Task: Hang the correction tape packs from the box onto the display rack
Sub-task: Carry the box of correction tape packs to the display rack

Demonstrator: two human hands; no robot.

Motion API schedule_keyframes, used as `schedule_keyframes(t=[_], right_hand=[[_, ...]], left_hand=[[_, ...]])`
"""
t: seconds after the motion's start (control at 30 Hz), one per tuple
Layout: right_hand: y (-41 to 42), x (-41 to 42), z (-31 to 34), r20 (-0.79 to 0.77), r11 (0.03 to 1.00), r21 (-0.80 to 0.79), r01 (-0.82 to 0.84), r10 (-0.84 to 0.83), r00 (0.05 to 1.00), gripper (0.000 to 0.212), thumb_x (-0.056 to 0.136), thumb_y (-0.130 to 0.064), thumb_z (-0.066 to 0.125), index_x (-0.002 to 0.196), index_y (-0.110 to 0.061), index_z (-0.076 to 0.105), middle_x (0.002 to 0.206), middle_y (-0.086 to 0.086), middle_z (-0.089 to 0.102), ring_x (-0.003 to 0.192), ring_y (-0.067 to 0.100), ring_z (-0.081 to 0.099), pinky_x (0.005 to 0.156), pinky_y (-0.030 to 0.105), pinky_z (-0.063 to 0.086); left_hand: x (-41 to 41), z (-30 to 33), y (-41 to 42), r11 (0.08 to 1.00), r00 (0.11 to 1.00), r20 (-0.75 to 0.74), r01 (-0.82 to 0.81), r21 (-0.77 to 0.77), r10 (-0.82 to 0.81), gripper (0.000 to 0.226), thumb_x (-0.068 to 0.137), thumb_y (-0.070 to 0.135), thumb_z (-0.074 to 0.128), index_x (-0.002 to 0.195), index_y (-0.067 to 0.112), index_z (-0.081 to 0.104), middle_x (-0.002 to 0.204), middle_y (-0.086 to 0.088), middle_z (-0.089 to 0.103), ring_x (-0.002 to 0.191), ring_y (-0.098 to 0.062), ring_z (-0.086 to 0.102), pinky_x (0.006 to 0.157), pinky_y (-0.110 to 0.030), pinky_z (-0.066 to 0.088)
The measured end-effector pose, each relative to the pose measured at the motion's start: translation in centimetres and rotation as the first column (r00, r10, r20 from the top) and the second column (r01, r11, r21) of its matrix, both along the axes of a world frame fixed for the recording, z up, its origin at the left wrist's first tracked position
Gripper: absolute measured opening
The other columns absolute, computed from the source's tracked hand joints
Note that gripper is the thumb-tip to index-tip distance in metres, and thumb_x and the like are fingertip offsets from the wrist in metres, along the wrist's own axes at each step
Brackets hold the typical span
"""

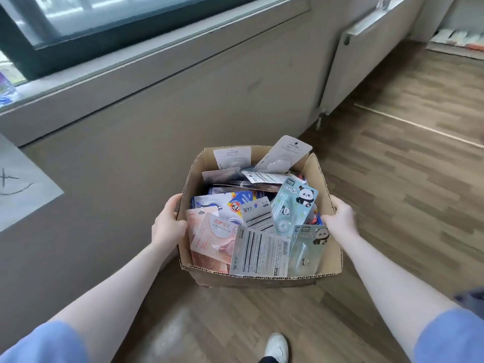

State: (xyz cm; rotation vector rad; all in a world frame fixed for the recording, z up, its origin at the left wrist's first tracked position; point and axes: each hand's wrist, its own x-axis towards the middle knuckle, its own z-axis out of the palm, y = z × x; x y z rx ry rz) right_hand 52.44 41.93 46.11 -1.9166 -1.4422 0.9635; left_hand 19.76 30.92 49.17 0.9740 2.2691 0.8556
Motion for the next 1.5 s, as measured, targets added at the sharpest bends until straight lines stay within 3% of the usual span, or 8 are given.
schedule_keyframes(t=[0.13, 0.4, 0.57, 0.77, 1.07, 1.27, 1.43, 1.5], right_hand=[[3.7, 4.2, 0.5, 0.021, 0.999, 0.002, 0.049, -0.049, 0.999, 0.059, 0.079, 0.002, 0.052, 0.133, -0.023, 0.052, 0.129, 0.007, 0.058, 0.108, 0.029, 0.056, 0.081, 0.032, 0.047], [9.6, 11.3, 2.1, 0.056, 0.986, 0.015, 0.164, -0.164, 0.985, 0.061, 0.079, -0.001, 0.052, 0.135, -0.025, 0.049, 0.132, 0.002, 0.057, 0.109, 0.029, 0.056, 0.08, 0.028, 0.044], [13.2, 14.5, 1.8, 0.039, 0.964, 0.041, 0.263, -0.265, 0.964, 0.055, 0.079, 0.003, 0.051, 0.128, -0.023, 0.056, 0.114, 0.0, 0.065, 0.088, 0.023, 0.054, 0.073, 0.027, 0.04], [19.7, 17.7, -0.4, 0.083, 0.918, 0.019, 0.396, -0.396, 0.915, 0.06, 0.08, -0.001, 0.053, 0.135, -0.025, 0.049, 0.132, 0.002, 0.057, 0.112, 0.03, 0.055, 0.085, 0.031, 0.044], [31.4, 21.5, -2.7, 0.047, 0.831, -0.026, 0.556, -0.555, 0.831, 0.058, 0.081, -0.002, 0.058, 0.136, -0.016, 0.048, 0.134, 0.01, 0.054, 0.12, 0.033, 0.05, 0.096, 0.039, 0.043], [36.8, 25.6, -1.9, 0.005, 0.759, -0.03, 0.651, -0.651, 0.759, 0.062, 0.081, 0.002, 0.058, 0.139, -0.016, 0.045, 0.138, 0.008, 0.05, 0.123, 0.032, 0.049, 0.098, 0.04, 0.042], [40.7, 31.1, -1.2, 0.047, 0.718, -0.005, 0.696, -0.695, 0.718, 0.06, 0.081, 0.001, 0.057, 0.137, -0.019, 0.047, 0.137, 0.003, 0.052, 0.114, 0.028, 0.055, 0.083, 0.028, 0.043], [42.4, 33.8, -1.3, 0.025, 0.706, -0.012, 0.708, -0.708, 0.706, 0.061, 0.081, 0.004, 0.054, 0.138, -0.016, 0.045, 0.138, 0.007, 0.051, 0.117, 0.029, 0.053, 0.088, 0.03, 0.043]], left_hand=[[3.3, -0.2, 5.3, 0.999, 0.998, 0.017, 0.053, -0.008, -0.053, 0.065, 0.075, 0.003, 0.044, 0.119, 0.051, 0.044, 0.087, 0.009, 0.061, 0.09, -0.02, 0.055, 0.082, -0.035, 0.047], [9.2, 0.9, 15.4, 0.981, 0.981, 0.017, 0.192, 0.03, -0.193, 0.064, 0.076, 0.002, 0.045, 0.12, 0.049, 0.045, 0.092, 0.008, 0.063, 0.089, -0.019, 0.056, 0.082, -0.034, 0.047], [12.0, 0.8, 22.6, 0.954, 0.955, 0.004, 0.296, 0.041, -0.297, 0.066, 0.074, 0.0, 0.044, 0.119, 0.048, 0.045, 0.095, 0.012, 0.063, 0.092, -0.02, 0.057, 0.081, -0.032, 0.045], [15.0, -1.3, 33.2, 0.909, 0.909, 0.018, 0.414, 0.048, -0.416, 0.065, 0.075, 0.0, 0.044, 0.119, 0.047, 0.046, 0.095, 0.016, 0.059, 0.092, -0.017, 0.056, 0.079, -0.029, 0.042], [19.8, -3.1, 51.6, 0.807, 0.806, 0.03, 0.591, 0.001, -0.591, 0.065, 0.075, 0.0, 0.044, 0.122, 0.044, 0.045, 0.103, 0.014, 0.06, 0.097, -0.019, 0.055, 0.082, -0.031, 0.041], [25.1, -0.8, 60.5, 0.726, 0.726, -0.001, 0.687, 0.002, -0.687, 0.065, 0.077, 0.0, 0.044, 0.128, 0.04, 0.044, 0.114, 0.012, 0.06, 0.102, -0.018, 0.054, 0.094, -0.037, 0.044], [31.3, -0.4, 66.5, 0.68, 0.68, -0.022, 0.733, 0.023, -0.733, 0.064, 0.08, -0.001, 0.045, 0.13, 0.037, 0.043, 0.119, 0.006, 0.059, 0.101, -0.018, 0.053, 0.09, -0.036, 0.044], [34.6, -0.4, 68.7, 0.664, 0.664, -0.05, 0.748, 0.022, -0.746, 0.063, 0.081, -0.002, 0.045, 0.133, 0.034, 0.042, 0.12, 0.005, 0.058, 0.097, -0.015, 0.049, 0.089, -0.034, 0.041]])
